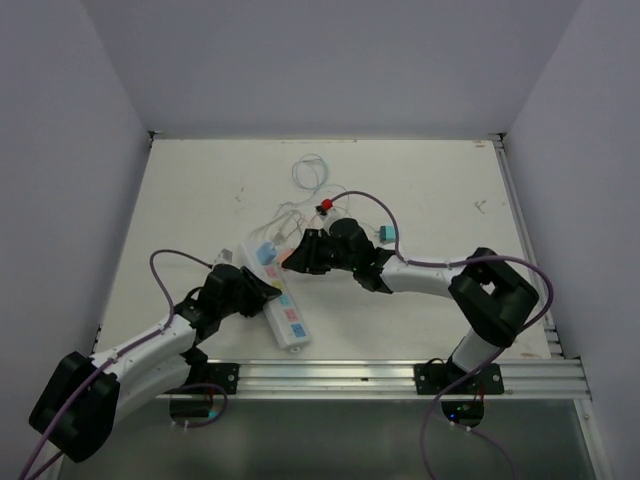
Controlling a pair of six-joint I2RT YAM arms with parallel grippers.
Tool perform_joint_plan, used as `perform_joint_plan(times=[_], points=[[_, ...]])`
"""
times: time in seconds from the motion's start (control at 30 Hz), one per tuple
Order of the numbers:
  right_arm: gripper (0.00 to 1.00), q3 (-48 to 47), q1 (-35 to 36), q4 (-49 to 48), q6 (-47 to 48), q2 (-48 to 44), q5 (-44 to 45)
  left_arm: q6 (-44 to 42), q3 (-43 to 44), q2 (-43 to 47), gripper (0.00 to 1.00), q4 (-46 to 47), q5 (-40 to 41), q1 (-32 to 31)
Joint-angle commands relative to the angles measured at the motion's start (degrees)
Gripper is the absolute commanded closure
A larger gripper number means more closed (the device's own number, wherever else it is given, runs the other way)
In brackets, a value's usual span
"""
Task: Pull the plug off the socket
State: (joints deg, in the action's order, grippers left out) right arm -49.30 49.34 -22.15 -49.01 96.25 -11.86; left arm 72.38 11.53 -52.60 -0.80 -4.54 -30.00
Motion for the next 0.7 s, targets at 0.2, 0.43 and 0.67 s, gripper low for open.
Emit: perform_joint_plan(times=[0.2,0.43,0.67], points=[[1.00,0.78,-1.79,-5.45,0.94,-5.98,-1.33,1.54,-1.07,-0.40,1.00,-8.34,7.96,0.73],[1.00,7.90,-13.11,-2.20,0.75,-12.39,0.60,-0.13,-0.81,0.22,1.00,-7.64,7.00,0.73],[0.93,8.25,-20.77,6.68,2.96,-11.88,-0.27,-5.57,0.60,-1.36,1.00,-5.53,4.80,0.73]])
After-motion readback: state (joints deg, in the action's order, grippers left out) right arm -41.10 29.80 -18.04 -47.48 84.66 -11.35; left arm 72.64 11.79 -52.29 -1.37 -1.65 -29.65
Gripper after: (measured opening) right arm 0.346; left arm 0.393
